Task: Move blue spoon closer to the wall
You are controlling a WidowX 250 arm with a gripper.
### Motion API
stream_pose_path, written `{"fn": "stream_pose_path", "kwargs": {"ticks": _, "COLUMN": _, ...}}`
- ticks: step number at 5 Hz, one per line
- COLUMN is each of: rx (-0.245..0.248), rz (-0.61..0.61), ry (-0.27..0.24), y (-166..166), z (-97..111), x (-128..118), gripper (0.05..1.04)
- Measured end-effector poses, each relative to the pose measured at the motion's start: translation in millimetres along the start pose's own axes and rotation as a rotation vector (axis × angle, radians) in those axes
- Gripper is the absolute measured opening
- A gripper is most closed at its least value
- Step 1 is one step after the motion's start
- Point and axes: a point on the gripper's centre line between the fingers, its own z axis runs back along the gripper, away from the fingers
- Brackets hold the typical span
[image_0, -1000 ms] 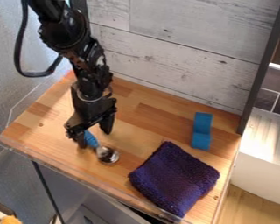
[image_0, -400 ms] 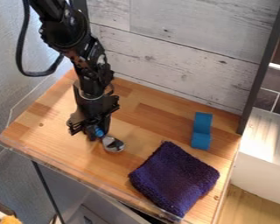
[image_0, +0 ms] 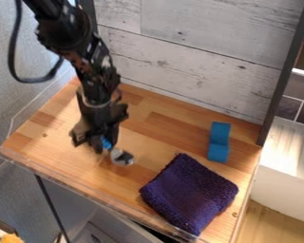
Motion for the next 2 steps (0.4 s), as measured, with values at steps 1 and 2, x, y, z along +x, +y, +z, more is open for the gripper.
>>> {"fn": "stream_pose_path", "kwargs": {"ticks": 1, "rx": -0.044, "rz": 0.019, "ry": -0.002, "y": -4, "z": 11, "x": 4, "gripper": 0.363}}
{"fn": "stream_pose_path", "kwargs": {"ticks": 2, "rx": -0.085, "rz": 0.032, "ry": -0.019, "y": -11, "z": 22, "x": 11, "gripper": 0.363}}
